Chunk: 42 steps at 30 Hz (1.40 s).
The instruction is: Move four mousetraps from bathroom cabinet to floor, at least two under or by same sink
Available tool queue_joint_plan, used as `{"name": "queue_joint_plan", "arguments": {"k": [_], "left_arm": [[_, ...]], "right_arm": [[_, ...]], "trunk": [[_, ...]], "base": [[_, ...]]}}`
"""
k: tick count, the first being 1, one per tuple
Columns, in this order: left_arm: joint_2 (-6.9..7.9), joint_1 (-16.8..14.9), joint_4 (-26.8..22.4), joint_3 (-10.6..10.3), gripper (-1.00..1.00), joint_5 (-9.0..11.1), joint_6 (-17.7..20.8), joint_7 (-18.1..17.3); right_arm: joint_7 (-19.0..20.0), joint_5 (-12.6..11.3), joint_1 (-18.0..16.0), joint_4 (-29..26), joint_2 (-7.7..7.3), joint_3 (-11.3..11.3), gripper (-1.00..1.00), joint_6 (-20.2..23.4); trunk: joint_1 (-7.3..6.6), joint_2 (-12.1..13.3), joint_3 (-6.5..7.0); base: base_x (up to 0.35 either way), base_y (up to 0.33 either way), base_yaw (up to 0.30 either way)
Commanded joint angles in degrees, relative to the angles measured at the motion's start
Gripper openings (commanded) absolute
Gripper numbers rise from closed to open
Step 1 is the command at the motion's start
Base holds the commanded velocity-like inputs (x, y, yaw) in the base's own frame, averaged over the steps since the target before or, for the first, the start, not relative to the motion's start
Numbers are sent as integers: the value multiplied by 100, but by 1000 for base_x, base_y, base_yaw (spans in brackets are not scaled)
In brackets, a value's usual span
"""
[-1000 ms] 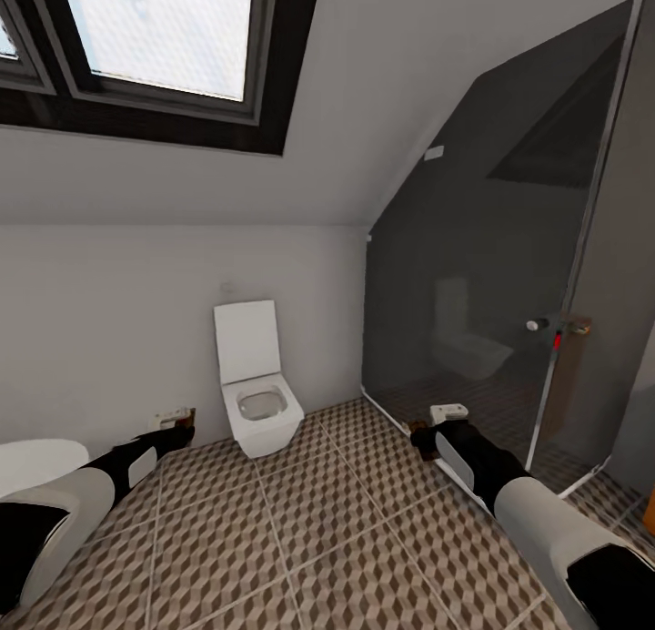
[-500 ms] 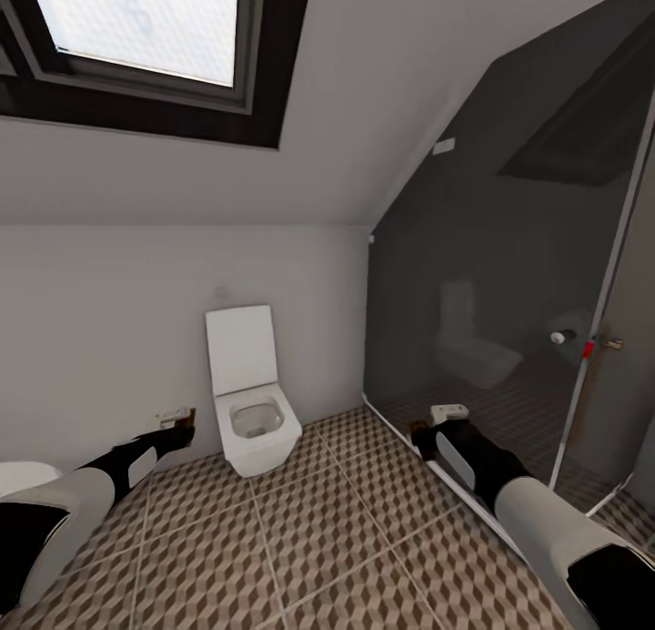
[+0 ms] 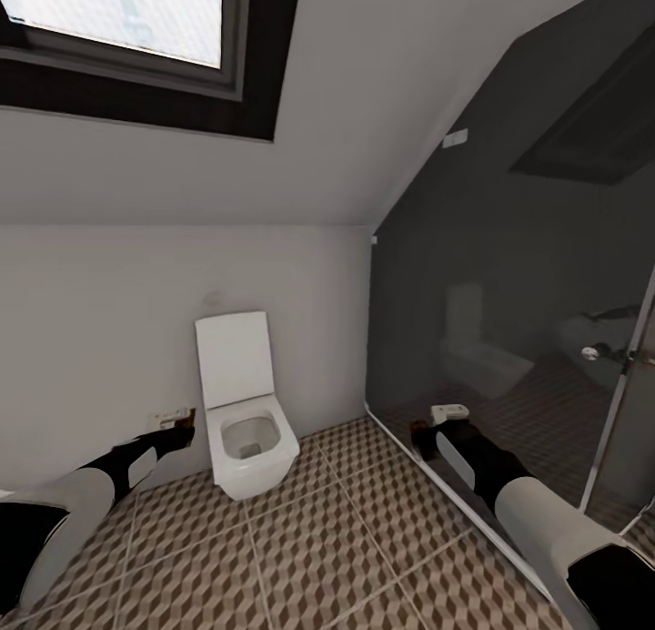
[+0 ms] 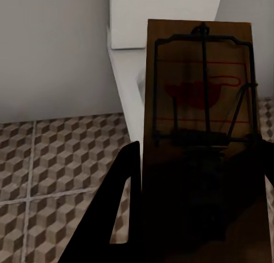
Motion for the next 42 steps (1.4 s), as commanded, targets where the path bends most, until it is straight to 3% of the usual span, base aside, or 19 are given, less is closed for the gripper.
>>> {"name": "queue_joint_plan", "arguments": {"k": [1, 8, 28, 42], "left_arm": [[1, -5, 1, -46, -100, 49, 2, -7], [9, -5, 2, -44, -100, 49, -1, -1], [1, -5, 2, -49, -100, 49, 1, -5], [-56, -5, 2, -52, -100, 49, -2, 17]], "right_arm": [[-58, -80, -5, -12, -6, 44, -100, 12], [-63, -80, -5, -12, -8, 28, -100, -12], [-72, -81, -5, -12, -6, -32, -100, -9], [-73, -80, -5, -12, -9, -32, -100, 16]], "trunk": [[3, -3, -7], [3, -3, -7], [3, -3, -7], [3, -3, -7]], "base": [[322, 0, 0], [322, 0, 87], [302, 0, 259], [72, 0, 71]]}}
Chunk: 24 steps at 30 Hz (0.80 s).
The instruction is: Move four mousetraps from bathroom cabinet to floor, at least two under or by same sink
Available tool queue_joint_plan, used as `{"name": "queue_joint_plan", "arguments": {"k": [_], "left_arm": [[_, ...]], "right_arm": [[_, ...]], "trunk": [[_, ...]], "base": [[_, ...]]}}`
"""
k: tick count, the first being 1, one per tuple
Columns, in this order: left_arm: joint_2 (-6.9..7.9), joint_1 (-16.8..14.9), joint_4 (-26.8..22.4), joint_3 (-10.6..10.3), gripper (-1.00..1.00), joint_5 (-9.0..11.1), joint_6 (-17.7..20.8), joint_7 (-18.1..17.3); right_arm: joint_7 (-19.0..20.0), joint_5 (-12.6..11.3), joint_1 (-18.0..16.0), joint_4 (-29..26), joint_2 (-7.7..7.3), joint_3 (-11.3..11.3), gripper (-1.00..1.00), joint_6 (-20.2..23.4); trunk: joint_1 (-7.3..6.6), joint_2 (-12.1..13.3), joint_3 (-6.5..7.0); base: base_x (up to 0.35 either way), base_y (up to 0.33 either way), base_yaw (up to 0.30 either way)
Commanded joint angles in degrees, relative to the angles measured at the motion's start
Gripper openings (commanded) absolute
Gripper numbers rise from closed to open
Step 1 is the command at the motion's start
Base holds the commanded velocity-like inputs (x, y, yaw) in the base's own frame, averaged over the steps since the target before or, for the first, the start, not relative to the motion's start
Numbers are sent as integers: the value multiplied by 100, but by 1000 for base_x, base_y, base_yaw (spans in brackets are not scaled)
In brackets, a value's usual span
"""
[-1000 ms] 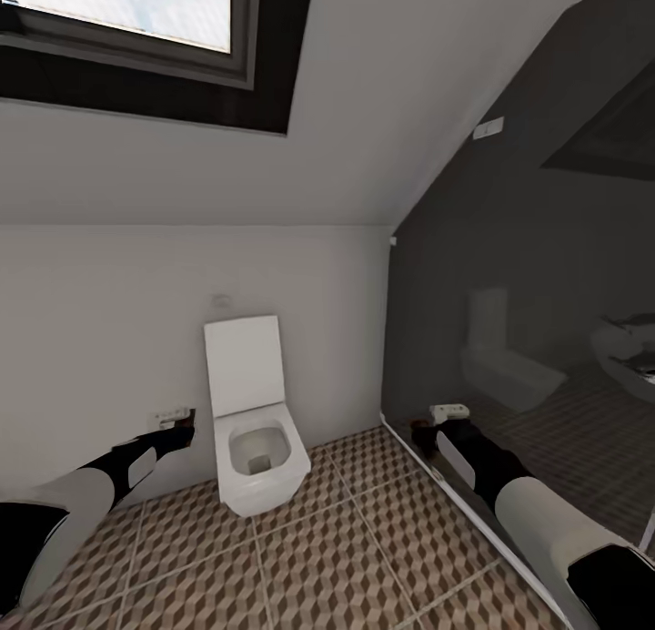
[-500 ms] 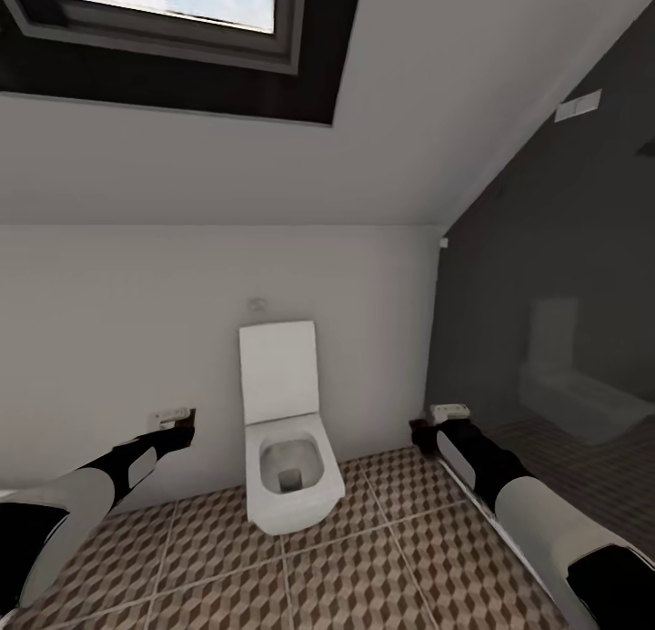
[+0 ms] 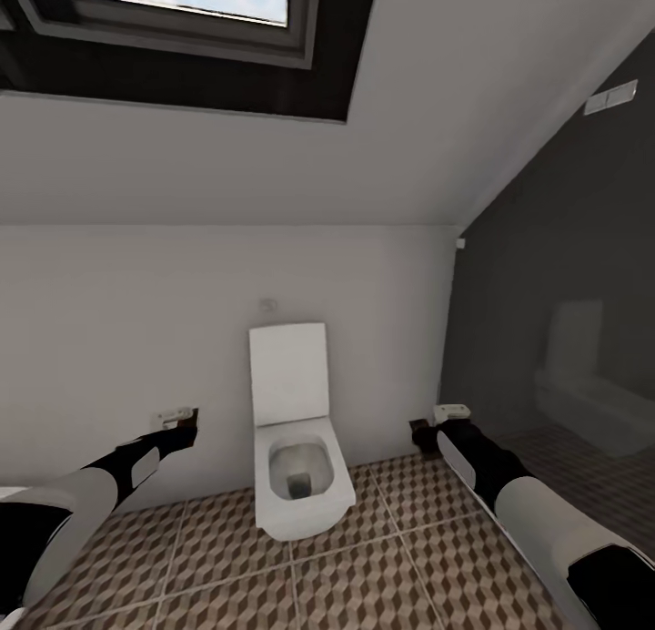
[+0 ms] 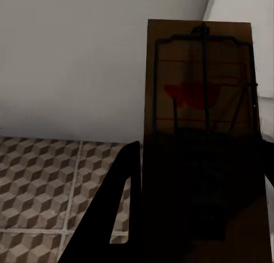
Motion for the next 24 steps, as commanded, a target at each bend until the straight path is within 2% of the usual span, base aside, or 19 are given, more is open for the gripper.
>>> {"name": "queue_joint_plan", "arguments": {"k": [1, 7, 12, 24], "left_arm": [[-1, -5, 3, -47, -100, 50, 0, -5], [-10, -5, 3, -47, -100, 50, 0, 3], [-13, -5, 3, -47, -100, 43, -30, 2], [-11, -5, -6, -47, -100, 41, -43, -11]], "right_arm": [[-56, -82, -4, -13, -9, 46, -100, 17], [-56, -82, -4, -13, -9, 46, -100, 14], [-56, -82, -4, -13, -9, 46, -100, 6], [-56, -82, -4, -13, -9, 54, -100, -2]], "trunk": [[0, -4, -7], [0, -4, -7], [0, -4, -7], [0, -4, -7]], "base": [[1, 0, 171], [0, 0, 203], [34, -50, 56], [150, -220, 4]]}}
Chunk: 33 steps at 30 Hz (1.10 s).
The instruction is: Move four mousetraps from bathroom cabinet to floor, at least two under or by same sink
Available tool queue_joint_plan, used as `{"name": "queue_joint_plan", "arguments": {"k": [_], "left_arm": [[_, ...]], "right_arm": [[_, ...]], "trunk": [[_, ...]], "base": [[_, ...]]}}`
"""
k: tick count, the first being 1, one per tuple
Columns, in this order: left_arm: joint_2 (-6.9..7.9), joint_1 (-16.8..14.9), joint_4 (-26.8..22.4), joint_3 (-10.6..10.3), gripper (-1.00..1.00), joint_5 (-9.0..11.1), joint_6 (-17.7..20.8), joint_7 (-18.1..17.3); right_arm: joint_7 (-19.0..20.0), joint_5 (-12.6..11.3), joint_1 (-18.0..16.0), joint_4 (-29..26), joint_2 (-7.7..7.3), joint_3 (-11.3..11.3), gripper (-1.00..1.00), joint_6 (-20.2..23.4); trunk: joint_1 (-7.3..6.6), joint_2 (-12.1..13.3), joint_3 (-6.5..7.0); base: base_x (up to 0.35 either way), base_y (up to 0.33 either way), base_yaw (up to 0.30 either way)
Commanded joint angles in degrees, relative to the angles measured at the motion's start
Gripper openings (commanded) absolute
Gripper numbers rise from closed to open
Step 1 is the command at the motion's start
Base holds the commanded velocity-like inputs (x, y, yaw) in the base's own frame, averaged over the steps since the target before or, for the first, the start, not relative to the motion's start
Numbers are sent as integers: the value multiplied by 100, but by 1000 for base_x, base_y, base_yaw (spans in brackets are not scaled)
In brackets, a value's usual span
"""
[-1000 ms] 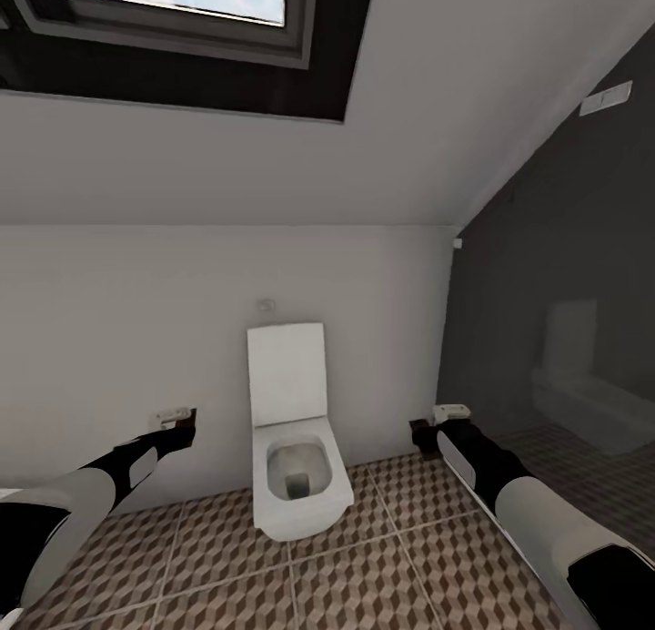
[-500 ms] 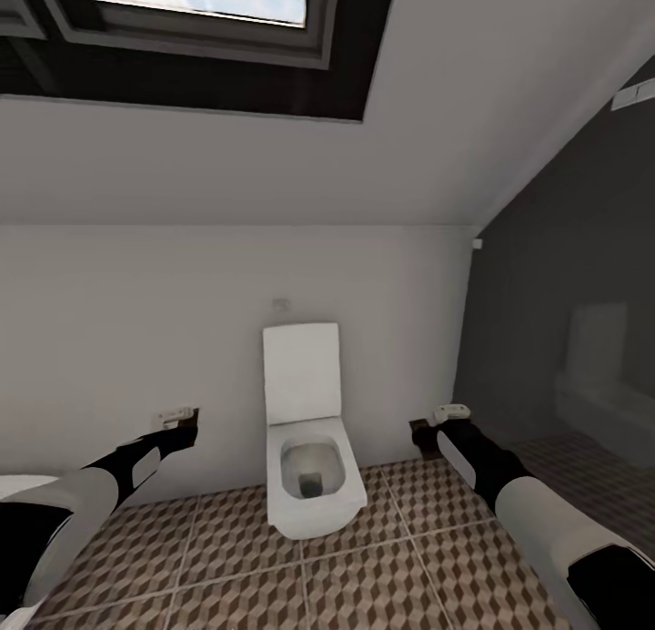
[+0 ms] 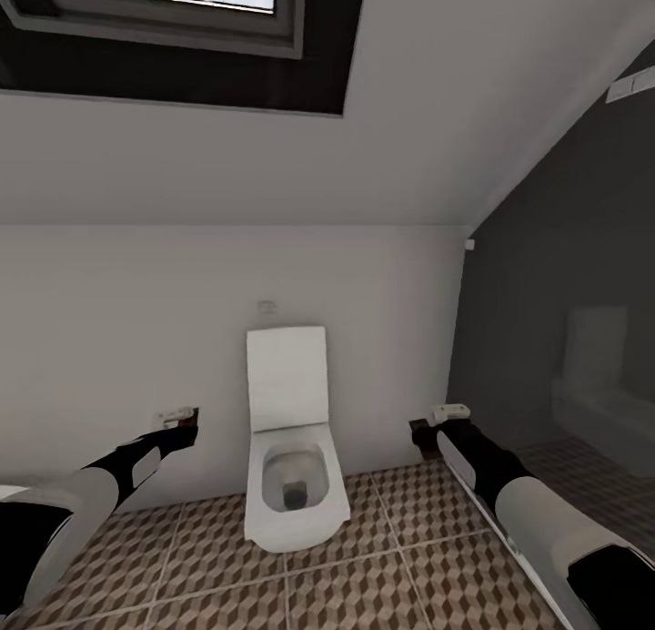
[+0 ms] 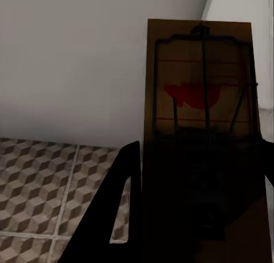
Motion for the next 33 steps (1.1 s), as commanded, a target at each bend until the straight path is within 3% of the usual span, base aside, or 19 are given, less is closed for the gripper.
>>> {"name": "queue_joint_plan", "arguments": {"k": [1, 13, 33], "left_arm": [[0, -6, 4, -48, -100, 49, -4, -7], [11, -6, 10, -41, -100, 57, 0, -7], [8, -6, 13, -47, -100, 54, -4, -7]], "right_arm": [[-55, -80, -4, -12, -8, 45, -100, 15], [-55, -74, -4, -12, -8, 46, -100, -4], [-55, -63, -4, -12, -8, 46, -100, -26]], "trunk": [[2, -4, -7], [2, -4, -7], [2, -4, -7]], "base": [[183, -238, 0], [184, -205, 29], [14, -13, 259]]}}
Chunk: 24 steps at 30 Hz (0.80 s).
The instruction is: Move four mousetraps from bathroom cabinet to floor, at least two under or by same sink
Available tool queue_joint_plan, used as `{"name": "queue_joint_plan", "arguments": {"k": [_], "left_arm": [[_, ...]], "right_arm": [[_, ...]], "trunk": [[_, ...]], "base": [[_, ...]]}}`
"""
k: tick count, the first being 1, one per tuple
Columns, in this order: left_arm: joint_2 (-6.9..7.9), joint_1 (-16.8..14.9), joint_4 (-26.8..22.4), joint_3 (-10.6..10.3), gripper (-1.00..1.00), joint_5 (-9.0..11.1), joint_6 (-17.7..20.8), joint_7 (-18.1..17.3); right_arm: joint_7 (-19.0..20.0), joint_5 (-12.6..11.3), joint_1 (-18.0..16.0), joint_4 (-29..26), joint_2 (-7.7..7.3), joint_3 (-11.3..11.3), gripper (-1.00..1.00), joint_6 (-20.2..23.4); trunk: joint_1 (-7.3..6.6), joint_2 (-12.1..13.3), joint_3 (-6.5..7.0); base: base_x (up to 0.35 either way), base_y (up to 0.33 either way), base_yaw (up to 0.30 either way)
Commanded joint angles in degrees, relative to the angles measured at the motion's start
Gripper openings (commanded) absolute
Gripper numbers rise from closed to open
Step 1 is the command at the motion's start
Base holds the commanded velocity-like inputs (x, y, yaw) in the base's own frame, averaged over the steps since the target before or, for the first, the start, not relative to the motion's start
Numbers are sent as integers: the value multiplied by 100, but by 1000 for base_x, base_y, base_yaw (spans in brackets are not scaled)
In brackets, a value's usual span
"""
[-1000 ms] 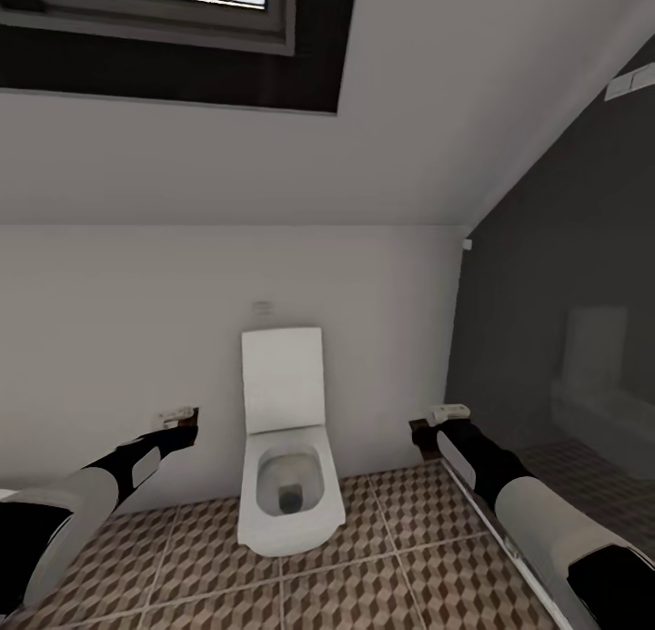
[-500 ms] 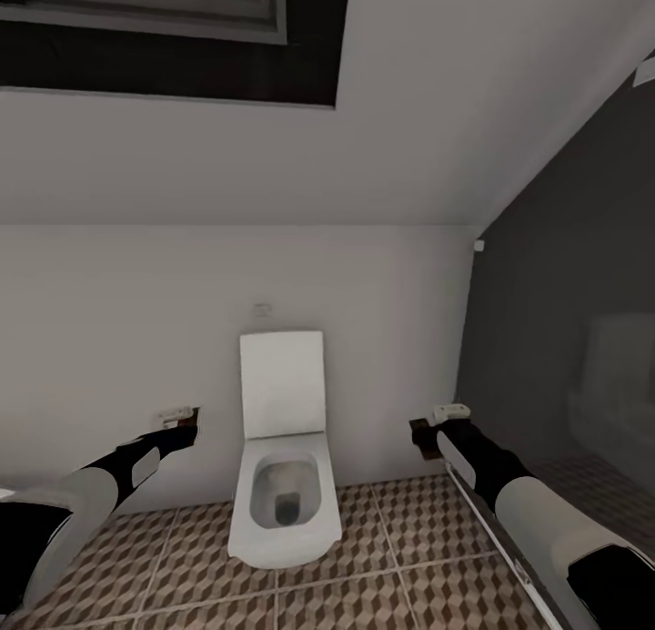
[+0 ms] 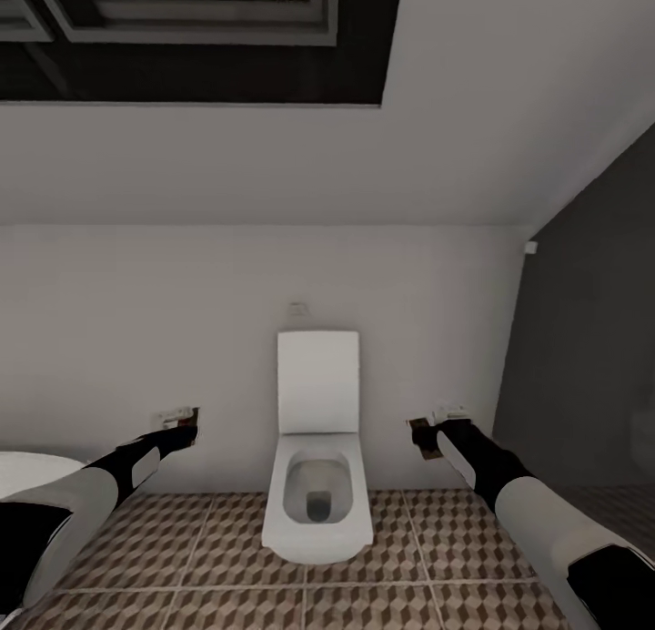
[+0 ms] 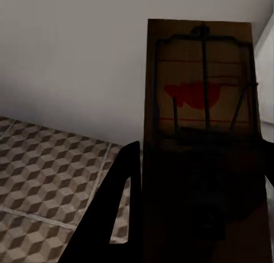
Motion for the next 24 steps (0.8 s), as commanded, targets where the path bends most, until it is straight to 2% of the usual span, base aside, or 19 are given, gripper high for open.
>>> {"name": "queue_joint_plan", "arguments": {"k": [1, 7, 24], "left_arm": [[0, -6, 4, -47, -100, 48, -4, -7], [0, -6, 4, -48, -100, 46, -4, -7], [-16, -6, 4, -54, -100, 25, 1, -20]], "right_arm": [[-57, -81, -4, -14, -9, 46, -100, 18], [-57, -81, -4, -14, -9, 46, -100, 17], [-35, -94, -4, -14, -9, 45, -100, 44]], "trunk": [[0, -4, -7], [0, -4, -7], [0, -4, -7]], "base": [[0, 0, 257], [0, 0, 123], [0, 0, 9]]}}
